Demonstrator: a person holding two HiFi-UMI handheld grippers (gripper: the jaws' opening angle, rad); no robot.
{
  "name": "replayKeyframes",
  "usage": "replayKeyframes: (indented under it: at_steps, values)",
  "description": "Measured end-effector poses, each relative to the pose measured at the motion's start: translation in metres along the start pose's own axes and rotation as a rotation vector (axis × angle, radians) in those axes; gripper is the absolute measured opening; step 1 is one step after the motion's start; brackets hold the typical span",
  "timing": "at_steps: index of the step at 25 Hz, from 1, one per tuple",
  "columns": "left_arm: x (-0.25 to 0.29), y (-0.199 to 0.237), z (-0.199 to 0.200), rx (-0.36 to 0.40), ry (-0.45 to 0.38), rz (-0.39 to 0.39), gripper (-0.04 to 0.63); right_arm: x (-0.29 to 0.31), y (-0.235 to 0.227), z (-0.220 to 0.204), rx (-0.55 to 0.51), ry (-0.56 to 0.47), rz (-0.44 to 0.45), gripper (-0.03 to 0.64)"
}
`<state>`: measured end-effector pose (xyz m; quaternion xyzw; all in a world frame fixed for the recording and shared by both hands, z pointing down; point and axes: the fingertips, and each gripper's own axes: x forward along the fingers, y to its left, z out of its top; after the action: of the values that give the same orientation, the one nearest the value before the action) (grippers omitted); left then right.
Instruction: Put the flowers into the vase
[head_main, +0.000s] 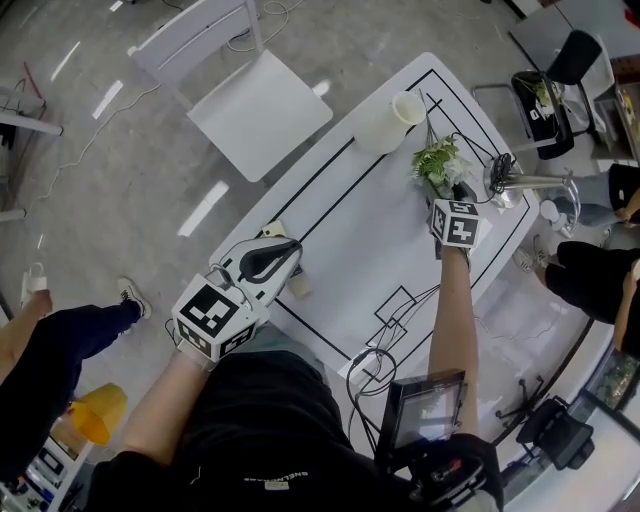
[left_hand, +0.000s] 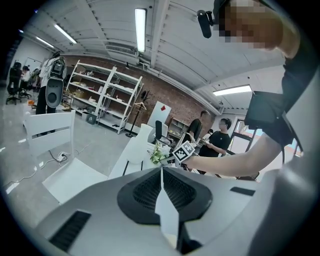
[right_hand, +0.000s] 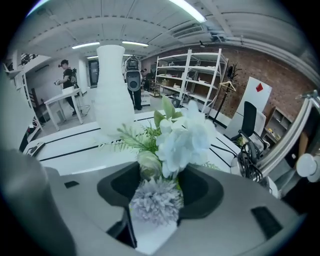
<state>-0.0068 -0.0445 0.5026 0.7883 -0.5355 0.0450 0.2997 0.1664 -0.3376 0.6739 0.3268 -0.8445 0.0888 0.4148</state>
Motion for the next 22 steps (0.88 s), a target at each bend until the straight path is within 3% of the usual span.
replayKeyframes:
  at_steps: [2, 8, 14, 22]
  values:
    - [-0.002, 0.0, -0.001, 0.0, 0.0, -0.001, 0.0, -0.003, -0.001, 0.002, -0.006, -0.004, 0.0, 0.201]
    - [-0.008, -0.001, -0.002, 0.003, -0.003, 0.001, 0.0, -0.009, 0.0, 0.004, -0.043, 0.006, 0.004, 0.128]
    - [-0.017, 0.005, 0.001, -0.006, -0.015, 0.011, 0.0, -0.029, 0.001, 0.019, -0.023, -0.008, 0.052, 0.112]
    - [-0.017, 0.004, 0.006, -0.011, -0.037, -0.027, 0.0, -0.081, 0.015, 0.041, -0.136, 0.051, 0.177, 0.11]
